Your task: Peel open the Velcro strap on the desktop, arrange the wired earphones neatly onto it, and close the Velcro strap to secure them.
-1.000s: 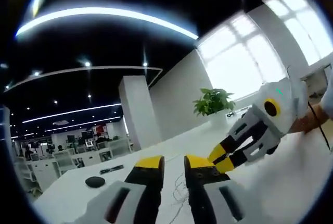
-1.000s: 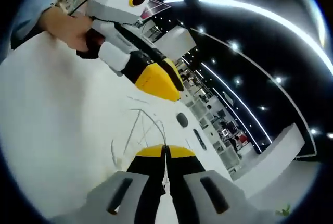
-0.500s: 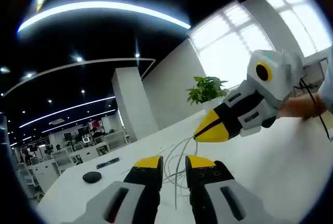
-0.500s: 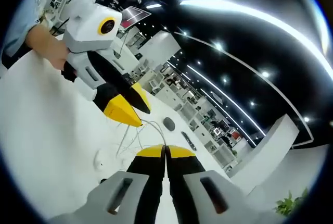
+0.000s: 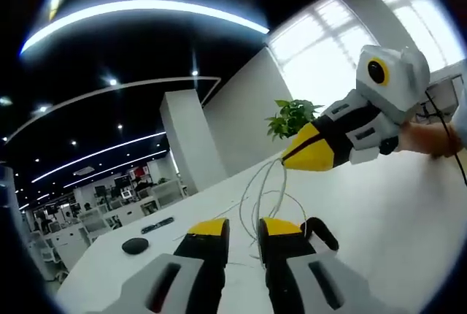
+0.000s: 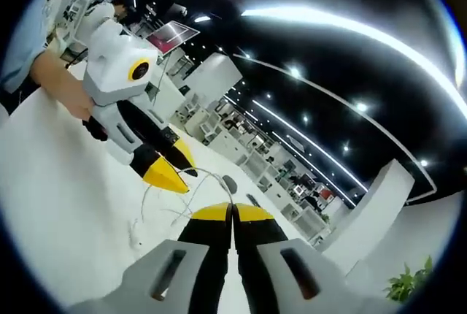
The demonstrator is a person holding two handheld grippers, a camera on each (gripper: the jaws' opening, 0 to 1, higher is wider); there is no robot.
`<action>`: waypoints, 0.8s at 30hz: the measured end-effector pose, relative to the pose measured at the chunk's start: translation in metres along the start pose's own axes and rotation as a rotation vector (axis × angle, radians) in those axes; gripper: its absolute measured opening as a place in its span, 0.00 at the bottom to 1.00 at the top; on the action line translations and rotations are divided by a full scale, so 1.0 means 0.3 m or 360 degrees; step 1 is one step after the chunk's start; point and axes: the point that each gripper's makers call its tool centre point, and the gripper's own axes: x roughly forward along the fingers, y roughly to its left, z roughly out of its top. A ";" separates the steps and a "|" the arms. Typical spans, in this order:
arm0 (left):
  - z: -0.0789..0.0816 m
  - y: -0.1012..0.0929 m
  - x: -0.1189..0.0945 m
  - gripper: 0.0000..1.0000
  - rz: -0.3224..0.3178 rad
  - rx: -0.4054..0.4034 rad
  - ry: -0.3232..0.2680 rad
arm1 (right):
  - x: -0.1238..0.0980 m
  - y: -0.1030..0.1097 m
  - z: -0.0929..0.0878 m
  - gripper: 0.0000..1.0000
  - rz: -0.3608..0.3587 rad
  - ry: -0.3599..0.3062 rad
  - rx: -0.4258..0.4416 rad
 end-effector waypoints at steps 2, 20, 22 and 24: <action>0.002 0.003 -0.001 0.20 0.0008 0.0013 -0.0002 | -0.001 -0.002 -0.002 0.03 -0.0003 0.0003 0.0010; 0.019 0.009 -0.010 0.09 0.0018 0.0096 -0.0022 | -0.001 0.007 -0.018 0.03 0.0021 0.0014 0.0132; 0.020 0.009 -0.010 0.07 0.0019 0.0108 -0.0023 | -0.001 0.009 -0.016 0.03 0.0023 0.0013 0.0134; 0.022 0.010 -0.011 0.06 0.0020 0.0114 -0.0026 | 0.000 0.014 -0.016 0.03 0.0034 0.0009 0.0151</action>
